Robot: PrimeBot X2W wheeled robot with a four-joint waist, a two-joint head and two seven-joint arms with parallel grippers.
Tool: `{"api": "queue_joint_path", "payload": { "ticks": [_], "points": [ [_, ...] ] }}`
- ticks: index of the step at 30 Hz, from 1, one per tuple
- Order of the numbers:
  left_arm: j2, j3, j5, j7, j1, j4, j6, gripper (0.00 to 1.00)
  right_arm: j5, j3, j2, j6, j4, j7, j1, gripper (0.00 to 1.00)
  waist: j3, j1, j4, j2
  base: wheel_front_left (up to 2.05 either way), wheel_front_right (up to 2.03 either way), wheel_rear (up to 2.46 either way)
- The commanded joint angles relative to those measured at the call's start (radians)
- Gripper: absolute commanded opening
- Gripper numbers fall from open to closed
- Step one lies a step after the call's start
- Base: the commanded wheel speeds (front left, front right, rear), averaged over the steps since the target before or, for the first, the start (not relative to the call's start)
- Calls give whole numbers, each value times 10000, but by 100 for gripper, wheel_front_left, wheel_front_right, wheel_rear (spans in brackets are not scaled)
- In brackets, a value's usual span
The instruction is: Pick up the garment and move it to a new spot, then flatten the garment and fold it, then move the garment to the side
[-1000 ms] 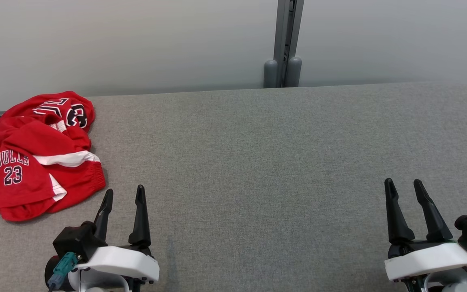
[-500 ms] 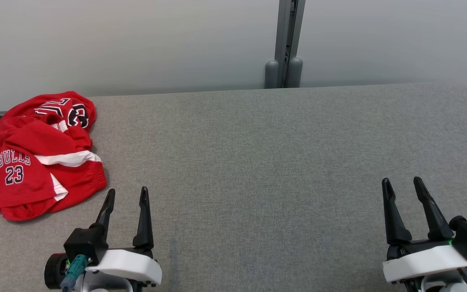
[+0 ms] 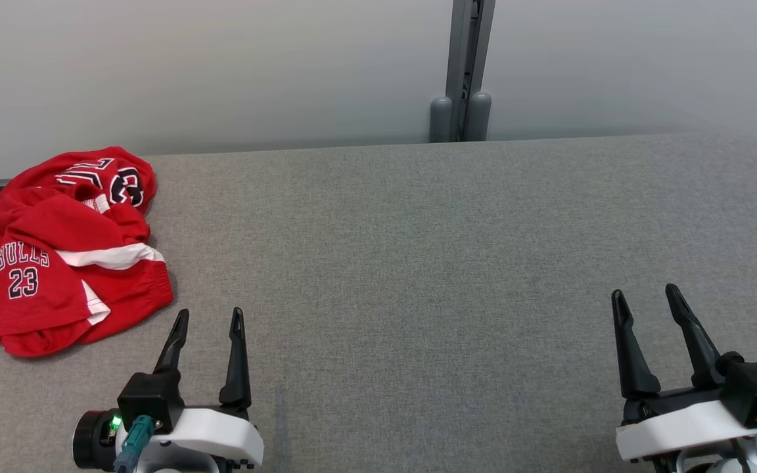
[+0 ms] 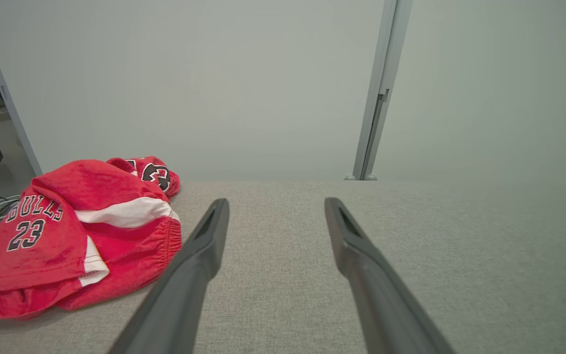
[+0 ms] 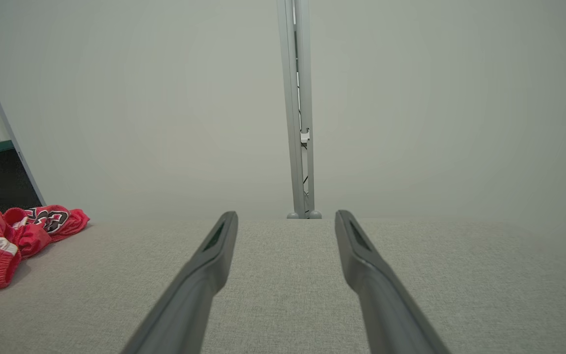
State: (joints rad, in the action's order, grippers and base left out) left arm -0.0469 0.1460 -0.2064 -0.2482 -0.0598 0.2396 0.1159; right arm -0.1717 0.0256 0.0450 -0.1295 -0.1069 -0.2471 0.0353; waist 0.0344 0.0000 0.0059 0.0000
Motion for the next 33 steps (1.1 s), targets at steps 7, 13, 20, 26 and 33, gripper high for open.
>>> {"api": "queue_joint_path", "payload": {
  "ticks": [7,13,20,26,33],
  "points": [
    [-58,17,567,-185,-138,142,103,100,479,27,94,-20,-34,-208,-95,100,-1,0,14,0,0,0,0],
    [-57,-11,548,-174,-97,200,85,100,391,52,92,-20,-152,-198,-82,100,-35,0,-14,0,0,0,0],
    [-57,18,538,-174,-6,234,77,100,392,68,93,-20,-207,-198,-119,100,-95,0,-35,0,0,0,0],
    [-57,39,566,-174,45,260,52,100,398,61,91,-20,-212,-198,-184,100,-146,0,-20,0,0,0,0],
    [-57,40,582,-174,66,292,31,100,387,53,93,-20,-213,-198,-223,100,-192,0,9,0,0,0,0]
  ]
}}
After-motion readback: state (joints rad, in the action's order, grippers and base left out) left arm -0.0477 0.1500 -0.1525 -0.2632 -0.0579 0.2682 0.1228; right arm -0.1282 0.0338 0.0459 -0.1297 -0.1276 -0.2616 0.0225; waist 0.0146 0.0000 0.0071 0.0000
